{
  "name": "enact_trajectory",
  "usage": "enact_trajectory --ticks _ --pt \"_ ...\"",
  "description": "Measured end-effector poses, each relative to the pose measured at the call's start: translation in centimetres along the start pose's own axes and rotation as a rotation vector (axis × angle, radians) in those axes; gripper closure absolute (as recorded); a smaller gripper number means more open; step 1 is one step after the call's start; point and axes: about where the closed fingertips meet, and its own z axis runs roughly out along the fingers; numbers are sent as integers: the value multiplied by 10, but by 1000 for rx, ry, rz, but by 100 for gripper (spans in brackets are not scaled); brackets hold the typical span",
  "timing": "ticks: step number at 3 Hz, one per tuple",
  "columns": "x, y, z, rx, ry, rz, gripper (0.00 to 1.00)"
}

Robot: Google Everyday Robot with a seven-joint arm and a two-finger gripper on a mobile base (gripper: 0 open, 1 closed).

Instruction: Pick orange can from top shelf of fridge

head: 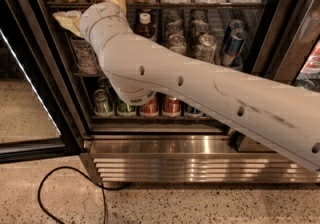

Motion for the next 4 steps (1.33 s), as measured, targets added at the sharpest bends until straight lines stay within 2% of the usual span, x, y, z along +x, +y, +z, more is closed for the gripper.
enact_trajectory --ticks 1,2,3,4 --pt "0 -12 0 44 4 0 0" --pt "0 -12 0 44 3 0 0" --pt "-8 -7 3 58 -30 -14 0" --pt "-21 -2 10 98 -81 -16 0"
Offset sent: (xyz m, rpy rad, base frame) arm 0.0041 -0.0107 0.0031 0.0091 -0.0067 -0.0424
